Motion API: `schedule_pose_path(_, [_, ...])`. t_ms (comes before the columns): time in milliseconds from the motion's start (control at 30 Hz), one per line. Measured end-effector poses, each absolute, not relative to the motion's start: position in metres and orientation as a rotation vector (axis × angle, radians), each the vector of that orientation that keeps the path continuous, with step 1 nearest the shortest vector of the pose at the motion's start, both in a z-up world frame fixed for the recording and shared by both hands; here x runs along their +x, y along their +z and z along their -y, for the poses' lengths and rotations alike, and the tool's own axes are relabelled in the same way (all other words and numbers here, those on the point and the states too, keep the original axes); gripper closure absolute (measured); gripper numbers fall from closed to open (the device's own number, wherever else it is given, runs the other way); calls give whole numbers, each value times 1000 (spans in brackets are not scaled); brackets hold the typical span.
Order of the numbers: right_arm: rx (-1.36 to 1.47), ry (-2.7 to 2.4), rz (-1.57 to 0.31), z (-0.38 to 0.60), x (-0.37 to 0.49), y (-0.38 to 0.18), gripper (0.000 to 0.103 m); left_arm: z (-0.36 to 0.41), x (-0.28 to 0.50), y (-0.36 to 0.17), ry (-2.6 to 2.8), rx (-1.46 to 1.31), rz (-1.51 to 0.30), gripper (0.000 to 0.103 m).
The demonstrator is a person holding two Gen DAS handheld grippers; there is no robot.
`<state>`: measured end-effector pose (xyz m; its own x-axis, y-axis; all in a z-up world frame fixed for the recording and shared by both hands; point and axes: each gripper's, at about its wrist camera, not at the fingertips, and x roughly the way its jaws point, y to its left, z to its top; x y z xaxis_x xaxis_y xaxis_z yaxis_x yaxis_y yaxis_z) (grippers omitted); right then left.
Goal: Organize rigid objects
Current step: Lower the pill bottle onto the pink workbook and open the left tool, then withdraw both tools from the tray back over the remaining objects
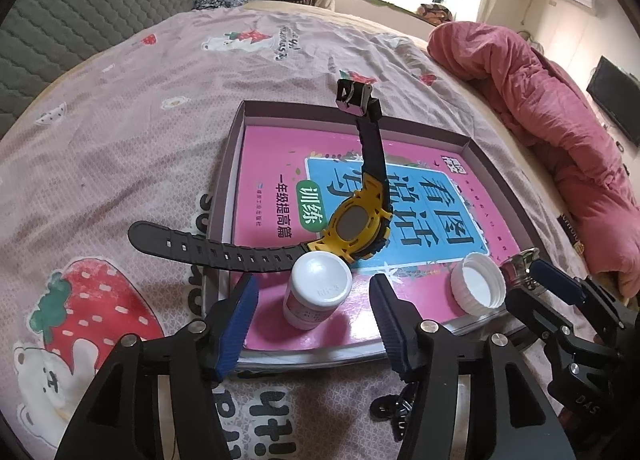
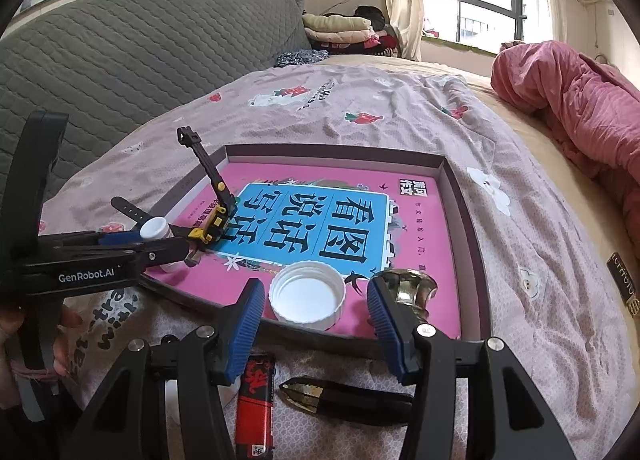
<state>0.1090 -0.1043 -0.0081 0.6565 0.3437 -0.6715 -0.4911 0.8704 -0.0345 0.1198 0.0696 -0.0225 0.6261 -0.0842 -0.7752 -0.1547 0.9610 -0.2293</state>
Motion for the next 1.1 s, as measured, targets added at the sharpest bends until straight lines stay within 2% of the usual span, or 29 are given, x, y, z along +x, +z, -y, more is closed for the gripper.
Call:
schedule_pose_path(400, [-205,461,-695,110,110,-4,50,-70,108,-3,26,-294,-798,42])
schedule_pose_path(533, [-198,457,-686,112,110,0,50,-68,103,9,14,-283,-746,33])
schedule_pose_path(1100, [-145,406,-616,140,105,23,45,-55,81,28,11,-223,-698,31])
